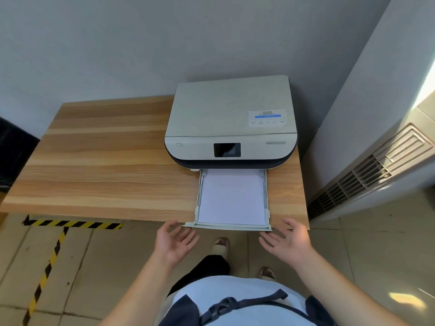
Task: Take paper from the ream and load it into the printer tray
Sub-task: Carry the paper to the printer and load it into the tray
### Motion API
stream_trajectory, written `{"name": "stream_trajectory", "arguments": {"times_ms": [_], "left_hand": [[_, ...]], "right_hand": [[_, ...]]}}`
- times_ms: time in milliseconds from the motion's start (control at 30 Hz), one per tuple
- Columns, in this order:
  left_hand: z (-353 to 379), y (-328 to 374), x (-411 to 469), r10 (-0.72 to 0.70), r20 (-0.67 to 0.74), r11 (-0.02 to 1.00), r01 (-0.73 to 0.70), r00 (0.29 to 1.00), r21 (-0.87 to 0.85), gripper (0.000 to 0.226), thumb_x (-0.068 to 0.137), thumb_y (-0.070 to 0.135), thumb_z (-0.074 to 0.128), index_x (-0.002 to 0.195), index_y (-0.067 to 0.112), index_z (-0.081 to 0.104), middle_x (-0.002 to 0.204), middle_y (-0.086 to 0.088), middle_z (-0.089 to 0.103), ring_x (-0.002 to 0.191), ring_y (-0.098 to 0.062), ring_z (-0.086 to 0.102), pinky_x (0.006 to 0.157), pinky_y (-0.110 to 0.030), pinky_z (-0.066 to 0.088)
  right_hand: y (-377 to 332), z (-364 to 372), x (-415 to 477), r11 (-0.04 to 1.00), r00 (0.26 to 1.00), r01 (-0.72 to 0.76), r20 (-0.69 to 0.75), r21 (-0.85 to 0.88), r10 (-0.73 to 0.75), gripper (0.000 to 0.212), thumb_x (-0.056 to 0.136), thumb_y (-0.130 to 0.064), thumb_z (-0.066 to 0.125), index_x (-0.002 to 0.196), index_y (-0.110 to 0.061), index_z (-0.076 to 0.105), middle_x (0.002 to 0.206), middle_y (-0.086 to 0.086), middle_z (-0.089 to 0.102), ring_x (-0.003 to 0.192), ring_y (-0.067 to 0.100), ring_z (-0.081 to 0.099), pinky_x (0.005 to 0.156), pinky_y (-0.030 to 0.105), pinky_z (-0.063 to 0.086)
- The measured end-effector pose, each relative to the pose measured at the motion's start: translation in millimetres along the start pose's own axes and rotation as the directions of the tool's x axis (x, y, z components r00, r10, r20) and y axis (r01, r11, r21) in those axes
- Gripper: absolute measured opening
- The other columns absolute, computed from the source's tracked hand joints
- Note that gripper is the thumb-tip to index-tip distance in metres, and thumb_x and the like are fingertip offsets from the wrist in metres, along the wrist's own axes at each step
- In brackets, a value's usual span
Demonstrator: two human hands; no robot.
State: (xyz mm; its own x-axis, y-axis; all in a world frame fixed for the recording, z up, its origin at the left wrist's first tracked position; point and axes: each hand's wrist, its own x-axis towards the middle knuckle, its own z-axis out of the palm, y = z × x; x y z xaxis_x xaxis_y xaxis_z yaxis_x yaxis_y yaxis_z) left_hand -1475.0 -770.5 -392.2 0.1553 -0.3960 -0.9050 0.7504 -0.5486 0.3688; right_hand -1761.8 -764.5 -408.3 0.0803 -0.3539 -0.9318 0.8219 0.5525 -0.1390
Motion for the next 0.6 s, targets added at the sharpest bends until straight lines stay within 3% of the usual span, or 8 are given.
{"name": "stream_trajectory", "arguments": {"times_ms": [167, 267, 367, 600], "left_hand": [[20, 16, 11, -0.081, -0.044, 0.994, 0.084, 0.996, 0.066, 0.059, 0.091, 0.019, 0.05, 0.146, 0.008, 0.033, 0.143, -0.022, 0.045, 0.128, -0.042, 0.052, 0.105, -0.07, 0.034], [35, 26, 24, -0.11, -0.055, 0.987, 0.115, 0.992, 0.111, 0.041, 0.092, 0.019, 0.049, 0.13, 0.005, 0.041, 0.121, -0.022, 0.053, 0.13, -0.041, 0.051, 0.107, -0.069, 0.032], [52, 38, 37, -0.13, -0.031, 0.986, 0.132, 0.991, 0.1, 0.04, 0.091, 0.018, 0.05, 0.127, 0.004, 0.042, 0.11, -0.022, 0.054, 0.126, -0.042, 0.053, 0.107, -0.067, 0.036], [87, 69, 66, -0.168, 0.054, 0.984, 0.171, 0.984, -0.051, 0.059, 0.087, 0.012, 0.047, 0.143, 0.002, 0.035, 0.146, -0.025, 0.043, 0.133, -0.045, 0.046, 0.108, -0.061, 0.038]], "right_hand": [[-2, 12, -1, 0.991, 1.0, 0.017, -0.021, 0.132, -0.015, 0.063, 0.09, -0.024, 0.054, 0.147, -0.009, 0.033, 0.149, 0.027, 0.035, 0.133, 0.044, 0.042, 0.11, 0.055, 0.035], [-6, 27, 3, 0.982, 0.999, 0.037, -0.042, 0.184, -0.03, 0.065, 0.09, -0.026, 0.055, 0.146, -0.006, 0.031, 0.148, 0.026, 0.038, 0.134, 0.042, 0.042, 0.111, 0.054, 0.035], [-12, 47, 10, 0.972, 0.997, 0.071, -0.047, 0.223, -0.062, 0.068, 0.09, -0.026, 0.054, 0.149, -0.006, 0.027, 0.15, 0.025, 0.037, 0.137, 0.04, 0.039, 0.113, 0.053, 0.033], [-23, 101, 29, 0.961, 0.991, 0.129, -0.052, 0.247, -0.12, 0.063, 0.091, -0.027, 0.052, 0.145, -0.001, 0.034, 0.143, 0.024, 0.046, 0.134, 0.038, 0.044, 0.114, 0.051, 0.032]]}}
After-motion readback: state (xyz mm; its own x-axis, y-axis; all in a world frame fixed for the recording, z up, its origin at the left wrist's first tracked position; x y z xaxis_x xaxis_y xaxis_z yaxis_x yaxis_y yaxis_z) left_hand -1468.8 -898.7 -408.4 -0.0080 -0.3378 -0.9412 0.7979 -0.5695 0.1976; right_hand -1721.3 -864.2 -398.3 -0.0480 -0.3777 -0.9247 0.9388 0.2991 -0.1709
